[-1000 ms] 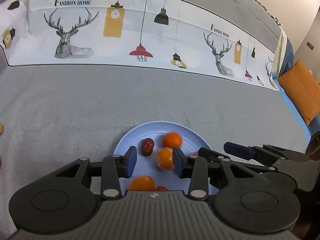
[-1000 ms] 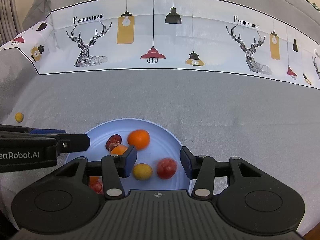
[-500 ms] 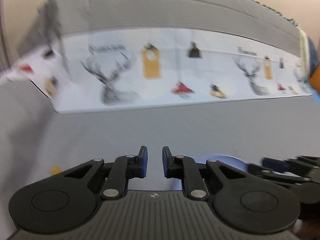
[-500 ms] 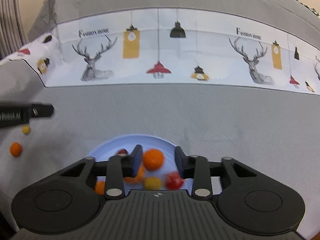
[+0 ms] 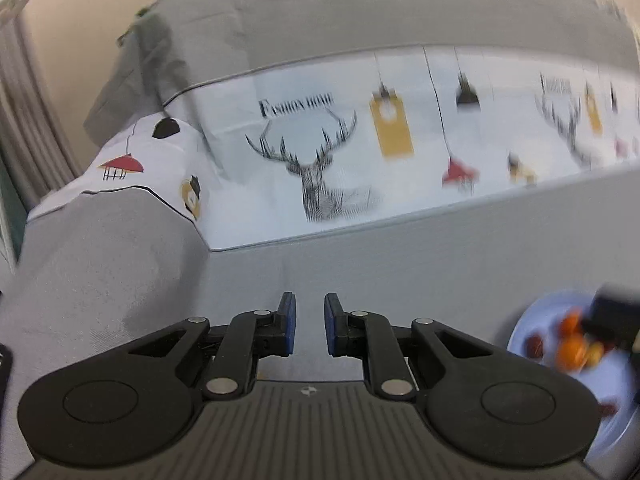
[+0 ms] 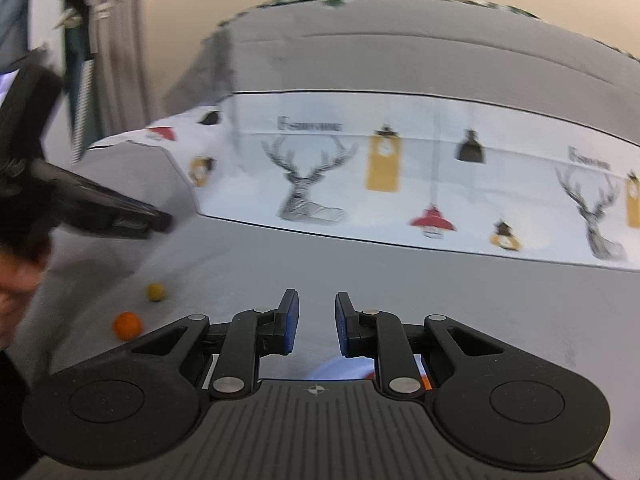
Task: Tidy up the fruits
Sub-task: 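Move both open grippers from the plate back to the loose fruits, then grasp a small yellow fruit with the left gripper while the right gripper grasps a mandarin orange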
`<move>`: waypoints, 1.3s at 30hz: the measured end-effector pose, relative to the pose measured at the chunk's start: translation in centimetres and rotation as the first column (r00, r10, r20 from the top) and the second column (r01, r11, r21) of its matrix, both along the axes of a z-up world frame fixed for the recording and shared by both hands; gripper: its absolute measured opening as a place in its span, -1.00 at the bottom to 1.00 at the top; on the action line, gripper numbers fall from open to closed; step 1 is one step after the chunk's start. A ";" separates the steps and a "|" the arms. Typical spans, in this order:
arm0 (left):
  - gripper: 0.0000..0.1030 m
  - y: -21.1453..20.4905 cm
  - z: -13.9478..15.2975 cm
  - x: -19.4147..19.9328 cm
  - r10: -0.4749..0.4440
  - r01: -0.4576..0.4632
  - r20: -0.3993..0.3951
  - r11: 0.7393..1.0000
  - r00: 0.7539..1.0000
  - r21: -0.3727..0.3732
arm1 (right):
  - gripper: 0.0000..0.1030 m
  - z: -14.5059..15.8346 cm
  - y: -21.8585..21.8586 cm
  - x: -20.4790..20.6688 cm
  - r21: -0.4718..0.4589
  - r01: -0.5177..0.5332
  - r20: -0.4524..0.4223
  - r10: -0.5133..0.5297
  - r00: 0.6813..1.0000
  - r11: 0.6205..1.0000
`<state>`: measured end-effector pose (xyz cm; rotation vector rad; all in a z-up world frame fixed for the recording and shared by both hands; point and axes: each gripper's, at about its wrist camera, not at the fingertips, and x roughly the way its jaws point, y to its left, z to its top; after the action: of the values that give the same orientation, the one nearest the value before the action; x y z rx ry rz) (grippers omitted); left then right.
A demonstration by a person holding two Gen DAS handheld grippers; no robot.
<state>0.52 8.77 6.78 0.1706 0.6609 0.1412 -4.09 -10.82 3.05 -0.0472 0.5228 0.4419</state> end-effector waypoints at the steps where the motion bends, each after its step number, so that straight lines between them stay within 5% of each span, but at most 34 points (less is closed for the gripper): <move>1: -0.67 0.5 0.0 0.2 0.012 -0.012 -0.009 1.000 1.000 -0.023 | -0.59 0.0 0.5 -0.1 0.002 -0.016 0.000 0.016 1.000 1.000; 6: -0.67 3.1 -0.2 1.1 0.123 -0.129 -0.051 0.983 0.991 -0.128 | -0.59 -0.9 4.0 0.2 0.007 -0.131 -0.017 0.131 0.991 0.991; 13: -0.69 8.2 -0.3 1.0 0.275 -0.294 -0.104 0.907 0.956 -0.303 | -0.59 -3.2 11.0 0.8 0.026 -0.294 -0.049 0.294 0.954 0.956; 22: -0.69 12.2 -1.8 1.6 0.367 -0.411 -0.187 0.835 0.911 -0.366 | -0.43 -6.4 16.8 3.1 0.040 -0.428 -0.103 0.430 0.897 0.903; 27: -0.69 12.8 -2.6 2.3 0.365 -0.425 -0.222 0.828 0.904 -0.367 | -0.09 -8.4 19.1 4.0 0.053 -0.473 -0.145 0.475 0.868 0.880; 34: -0.67 12.5 -3.2 3.0 0.346 -0.416 -0.249 0.842 0.905 -0.344 | -0.13 -9.7 21.3 4.1 -0.008 -0.520 -0.167 0.512 0.843 0.854; 35: -0.67 12.5 -3.3 3.0 0.345 -0.418 -0.255 0.840 0.903 -0.346 | -0.31 -9.7 21.4 4.1 -0.007 -0.517 -0.166 0.509 0.844 0.856; 39: -0.67 12.4 -3.7 3.3 0.341 -0.422 -0.271 0.836 0.900 -0.351 | -0.32 -8.9 20.3 4.8 0.009 -0.464 -0.134 0.461 0.877 0.886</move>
<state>3.80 21.19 3.08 -0.3577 0.9056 0.3759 0.70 9.51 -5.88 -0.1696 0.6494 0.9145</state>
